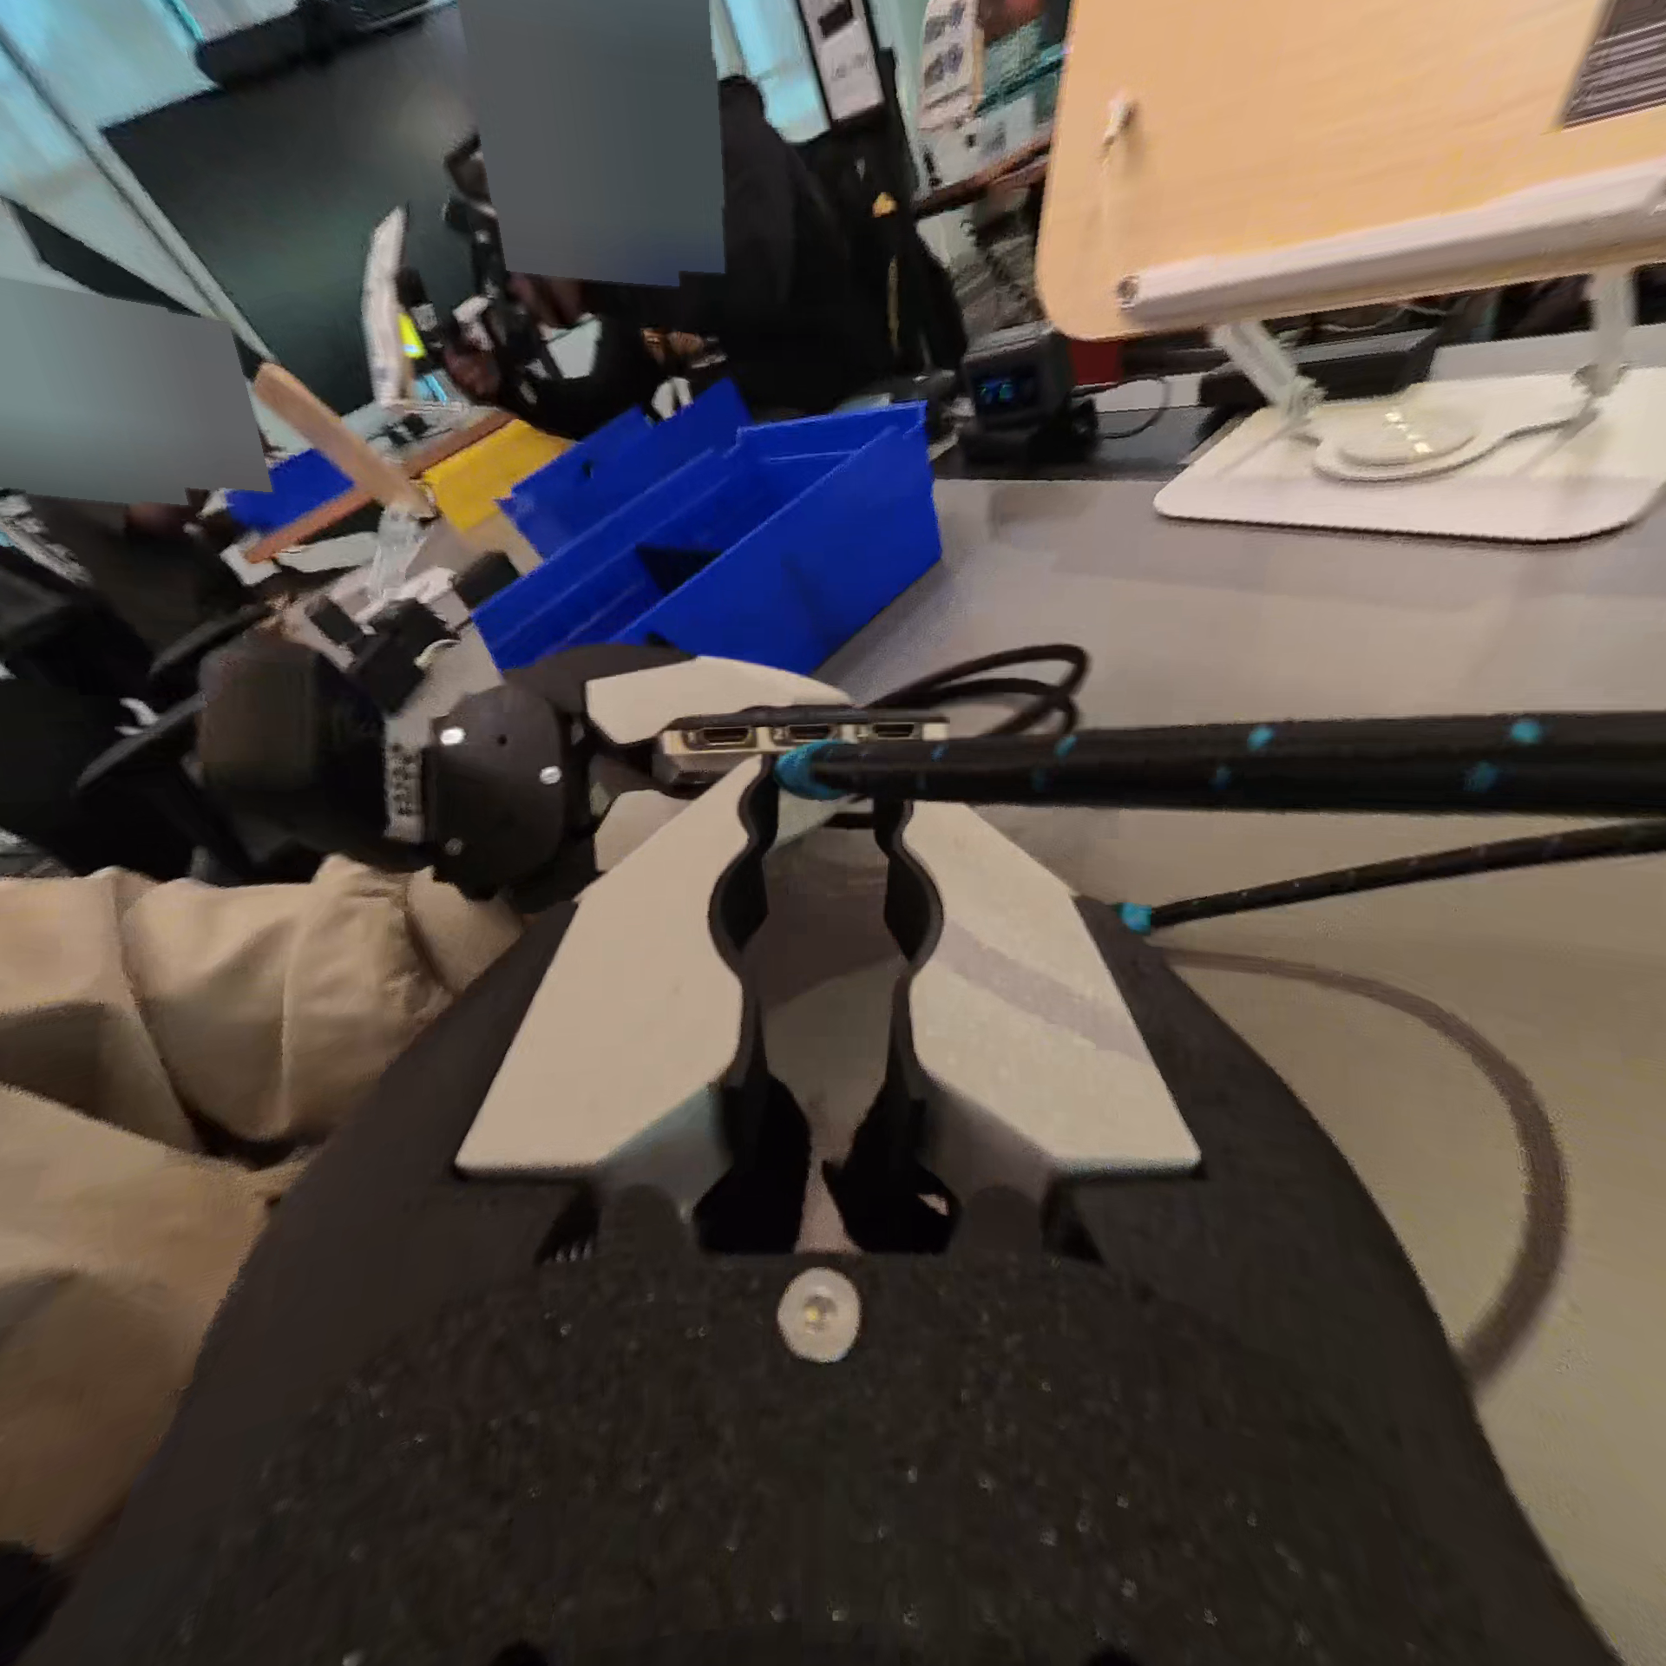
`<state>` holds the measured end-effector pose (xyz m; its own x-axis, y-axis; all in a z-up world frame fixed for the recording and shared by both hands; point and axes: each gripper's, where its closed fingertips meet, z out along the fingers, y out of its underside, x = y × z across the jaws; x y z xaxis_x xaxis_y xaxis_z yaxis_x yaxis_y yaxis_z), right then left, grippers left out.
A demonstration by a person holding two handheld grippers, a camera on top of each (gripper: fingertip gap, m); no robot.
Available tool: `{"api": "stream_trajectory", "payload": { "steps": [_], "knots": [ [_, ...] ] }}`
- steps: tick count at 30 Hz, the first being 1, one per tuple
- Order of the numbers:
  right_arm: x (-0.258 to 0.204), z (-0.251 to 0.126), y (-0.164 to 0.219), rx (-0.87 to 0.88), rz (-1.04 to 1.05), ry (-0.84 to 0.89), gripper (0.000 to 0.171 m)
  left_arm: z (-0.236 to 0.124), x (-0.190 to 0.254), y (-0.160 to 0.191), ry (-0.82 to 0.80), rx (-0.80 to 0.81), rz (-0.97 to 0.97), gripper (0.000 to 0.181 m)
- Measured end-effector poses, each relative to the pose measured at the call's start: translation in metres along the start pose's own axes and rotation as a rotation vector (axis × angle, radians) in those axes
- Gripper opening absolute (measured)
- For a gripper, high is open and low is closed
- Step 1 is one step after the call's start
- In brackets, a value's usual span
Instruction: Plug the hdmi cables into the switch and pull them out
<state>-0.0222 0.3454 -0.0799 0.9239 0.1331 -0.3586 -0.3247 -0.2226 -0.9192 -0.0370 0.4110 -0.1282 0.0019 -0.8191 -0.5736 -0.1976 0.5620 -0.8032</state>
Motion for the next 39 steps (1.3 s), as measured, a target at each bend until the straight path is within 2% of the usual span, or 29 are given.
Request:
{"api": "stream_trajectory", "payload": {
  "steps": [4,7,10,12,14,18,20,24,28,32,39],
  "knots": [
    [-0.013,-0.003,-0.003,-0.058,-0.020,-0.079,0.019,-0.007,-0.002,-0.004,0.000,0.057,-0.018,0.024],
    [-0.023,-0.017,-0.021,-0.107,-0.037,-0.115,0.019,-0.010,-0.001,-0.003,0.004,0.054,-0.028,0.024],
    [-0.037,-0.044,-0.058,-0.098,-0.048,-0.141,0.019,-0.011,0.000,-0.004,0.006,0.053,-0.028,0.024],
    [-0.036,-0.067,-0.082,-0.106,-0.087,-0.093,0.019,-0.012,0.001,-0.004,0.008,0.057,-0.034,0.024],
    [-0.022,-0.090,-0.103,-0.105,-0.132,0.023,0.020,-0.012,0.002,-0.004,0.010,0.056,-0.033,0.024],
    [0.027,-0.123,-0.121,-0.176,-0.109,0.215,0.020,-0.010,0.006,-0.003,0.026,0.047,-0.021,0.024],
    [0.048,-0.130,-0.122,-0.189,-0.032,0.227,0.020,-0.010,0.009,-0.003,0.035,0.044,-0.008,0.024],
    [0.088,-0.135,-0.130,-0.050,0.138,0.203,0.019,-0.011,0.013,-0.004,0.049,0.040,0.003,0.024],
    [0.133,-0.138,-0.124,0.097,0.349,0.183,0.019,-0.010,0.017,-0.003,0.059,0.031,0.019,0.025],
    [0.187,-0.133,-0.098,0.127,0.457,0.256,0.019,-0.009,0.021,-0.002,0.070,0.026,0.025,0.025],
    [0.247,-0.112,-0.035,-0.151,0.320,0.519,0.018,-0.008,0.026,-0.001,0.088,0.020,0.042,0.024]
  ]
}}
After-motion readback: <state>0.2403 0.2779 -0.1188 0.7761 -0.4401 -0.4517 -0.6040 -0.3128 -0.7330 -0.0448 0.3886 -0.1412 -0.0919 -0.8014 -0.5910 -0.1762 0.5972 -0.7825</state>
